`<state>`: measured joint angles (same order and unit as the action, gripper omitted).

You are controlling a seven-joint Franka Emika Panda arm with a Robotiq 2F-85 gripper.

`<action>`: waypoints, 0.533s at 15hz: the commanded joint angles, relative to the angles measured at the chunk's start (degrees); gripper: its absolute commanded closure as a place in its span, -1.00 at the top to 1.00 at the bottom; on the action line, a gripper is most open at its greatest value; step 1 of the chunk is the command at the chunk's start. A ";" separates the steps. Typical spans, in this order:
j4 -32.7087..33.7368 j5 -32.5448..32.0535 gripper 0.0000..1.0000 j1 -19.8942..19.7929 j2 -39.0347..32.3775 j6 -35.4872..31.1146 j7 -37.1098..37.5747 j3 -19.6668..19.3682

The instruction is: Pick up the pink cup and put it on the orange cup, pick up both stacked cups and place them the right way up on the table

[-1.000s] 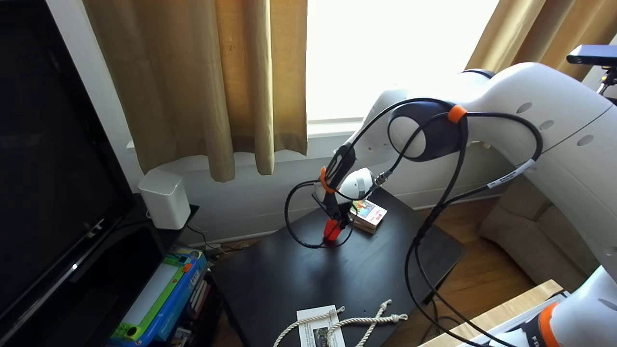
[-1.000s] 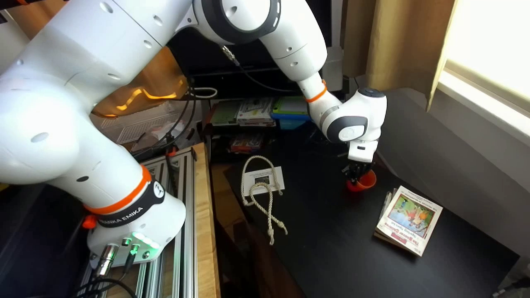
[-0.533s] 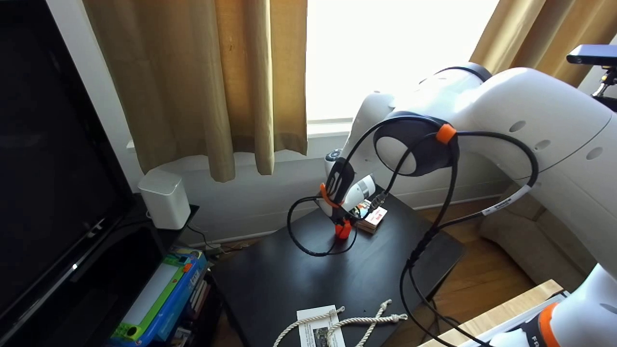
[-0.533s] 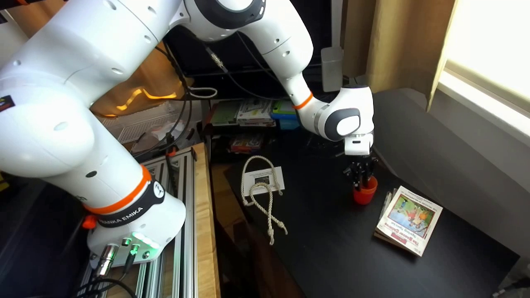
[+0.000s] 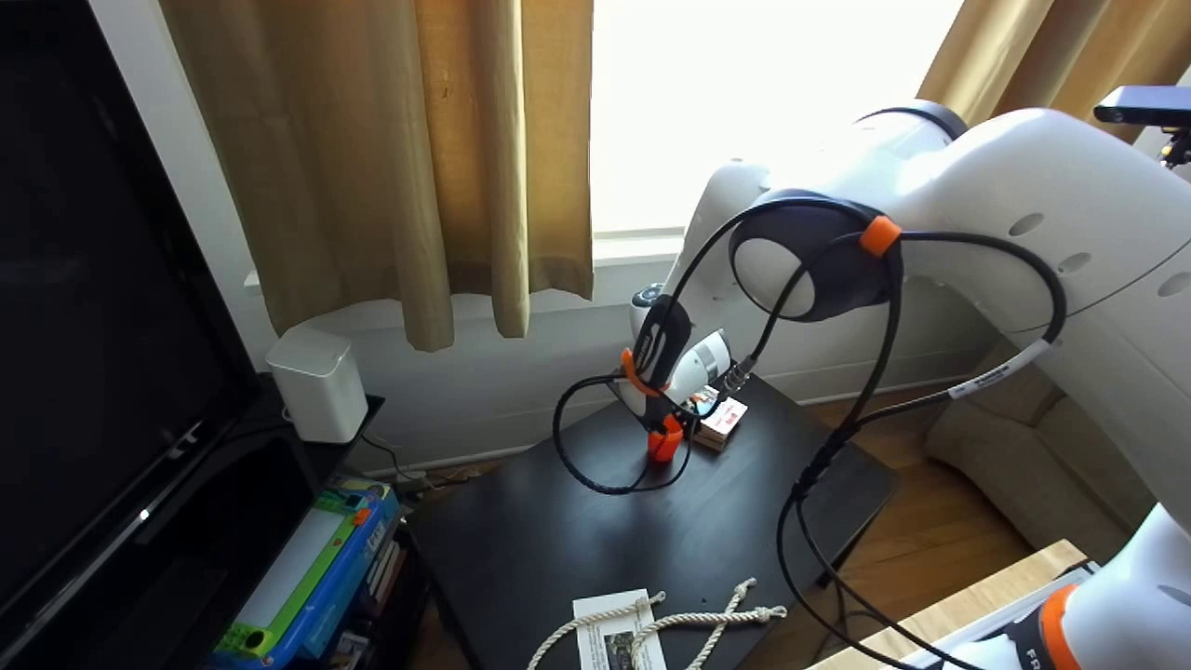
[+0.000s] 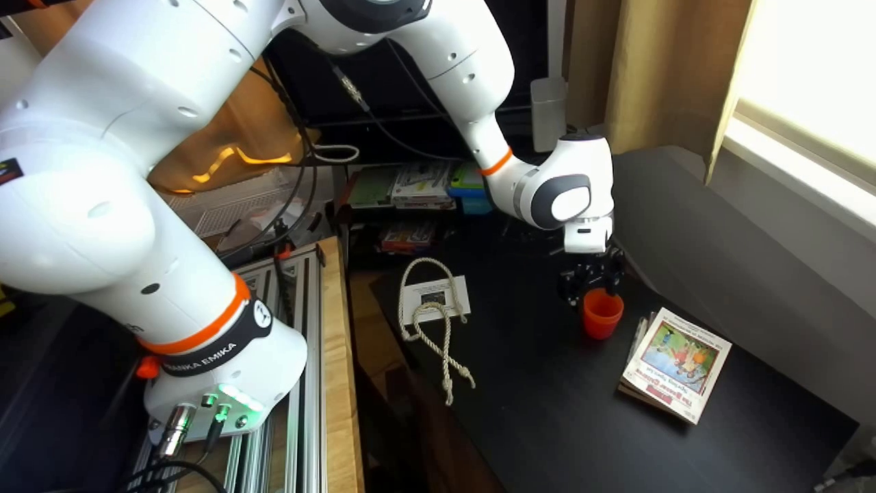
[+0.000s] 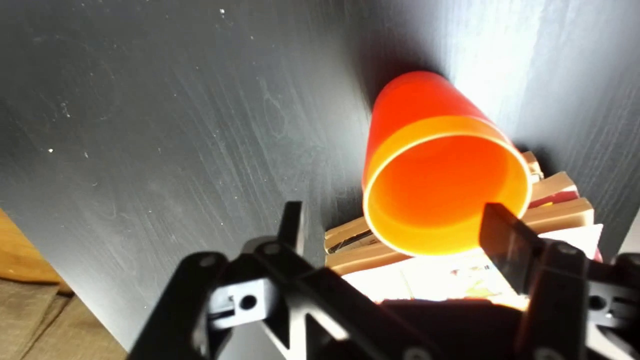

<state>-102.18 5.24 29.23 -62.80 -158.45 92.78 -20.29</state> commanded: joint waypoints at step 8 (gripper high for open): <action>-18.25 -3.20 1.00 -13.65 22.35 -5.14 -30.55 11.36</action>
<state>-113.33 3.31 20.64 -47.85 -161.87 71.48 -13.47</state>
